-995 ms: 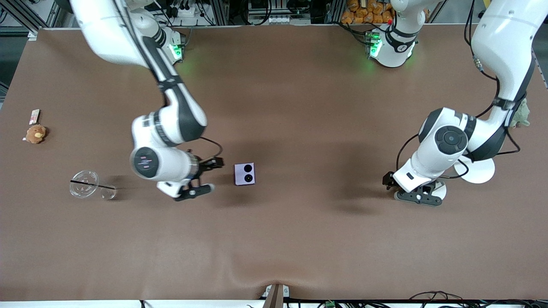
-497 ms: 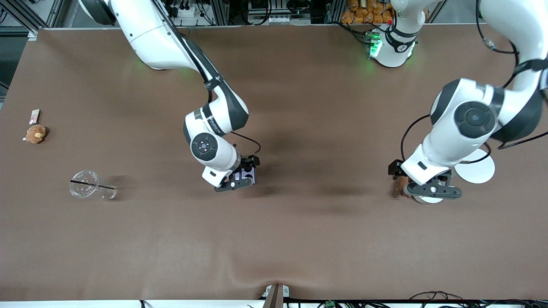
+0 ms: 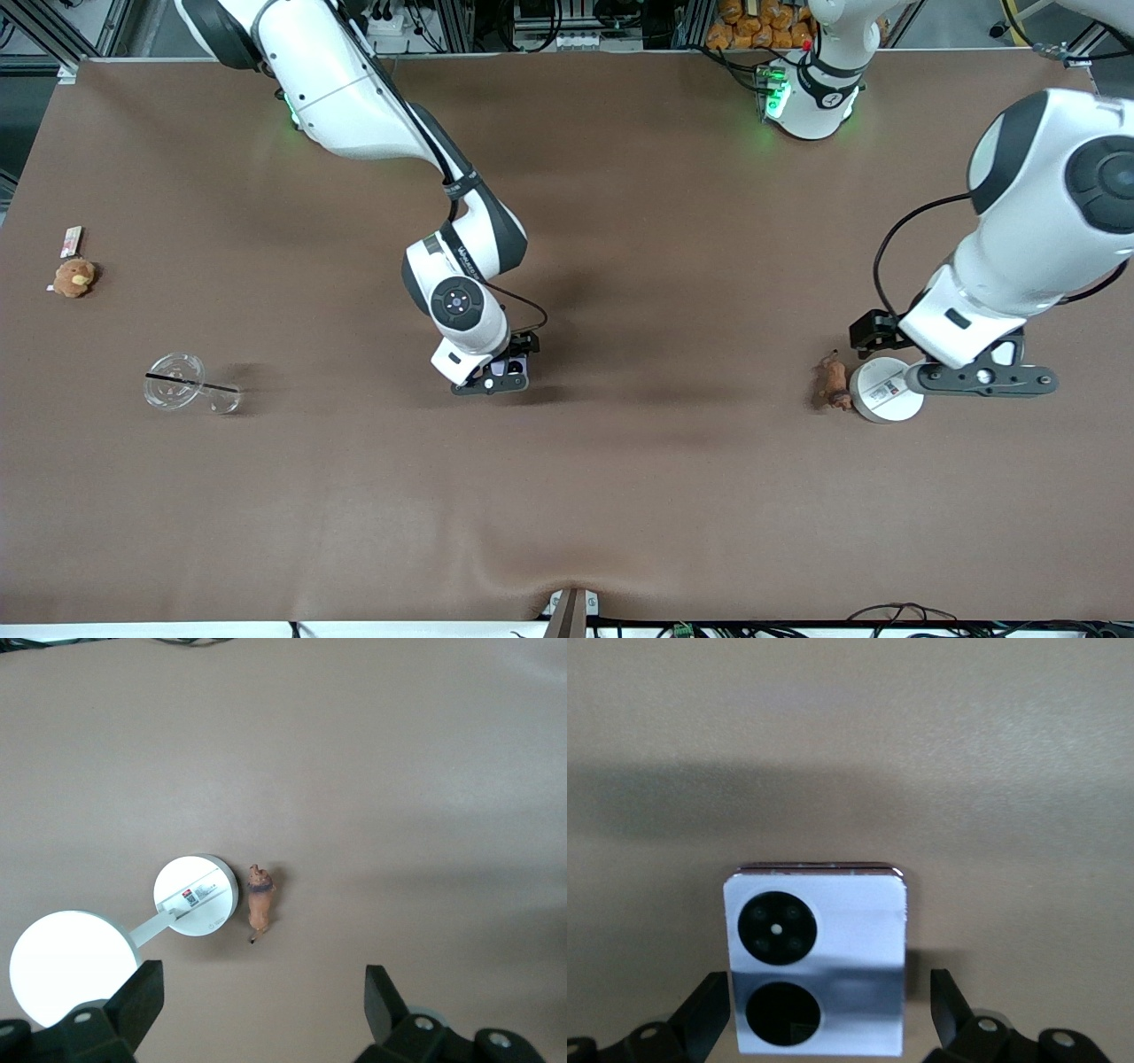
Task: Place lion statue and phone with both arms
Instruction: 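Grasp the white phone with the right gripper while the left gripper withdraws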
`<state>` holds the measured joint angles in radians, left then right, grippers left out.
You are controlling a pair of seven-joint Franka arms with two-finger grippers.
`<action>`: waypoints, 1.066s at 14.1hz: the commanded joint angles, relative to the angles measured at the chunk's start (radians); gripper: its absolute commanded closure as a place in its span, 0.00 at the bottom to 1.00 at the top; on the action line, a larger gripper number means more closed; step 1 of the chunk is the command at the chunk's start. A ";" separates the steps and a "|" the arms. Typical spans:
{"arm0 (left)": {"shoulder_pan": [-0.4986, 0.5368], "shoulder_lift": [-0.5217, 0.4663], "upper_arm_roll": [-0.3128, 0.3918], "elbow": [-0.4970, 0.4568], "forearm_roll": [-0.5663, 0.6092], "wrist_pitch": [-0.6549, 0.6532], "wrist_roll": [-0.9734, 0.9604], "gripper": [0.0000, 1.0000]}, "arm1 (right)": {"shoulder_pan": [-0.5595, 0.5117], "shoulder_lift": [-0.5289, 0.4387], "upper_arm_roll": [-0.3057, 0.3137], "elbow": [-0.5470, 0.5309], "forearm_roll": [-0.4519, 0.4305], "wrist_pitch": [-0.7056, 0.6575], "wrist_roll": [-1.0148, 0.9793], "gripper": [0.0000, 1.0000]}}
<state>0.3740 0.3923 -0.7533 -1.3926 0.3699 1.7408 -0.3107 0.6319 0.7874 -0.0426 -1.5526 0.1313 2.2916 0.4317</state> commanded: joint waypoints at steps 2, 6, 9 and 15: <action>0.008 -0.068 0.000 0.017 -0.043 -0.043 0.010 0.00 | 0.017 0.035 -0.011 0.029 -0.015 0.008 0.062 0.00; -0.096 -0.197 0.217 0.003 -0.254 -0.079 0.012 0.00 | 0.015 0.039 -0.011 0.029 -0.013 0.039 0.074 0.31; -0.205 -0.256 0.385 -0.008 -0.321 -0.148 0.027 0.00 | 0.002 0.027 -0.011 0.029 -0.009 0.035 0.087 0.77; -0.372 -0.433 0.630 -0.186 -0.391 -0.175 0.137 0.00 | -0.181 -0.143 0.003 0.022 0.055 -0.122 0.078 0.74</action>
<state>0.0208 0.0563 -0.1630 -1.4751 0.0045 1.5617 -0.1959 0.5483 0.7397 -0.0708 -1.5053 0.1445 2.2447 0.5067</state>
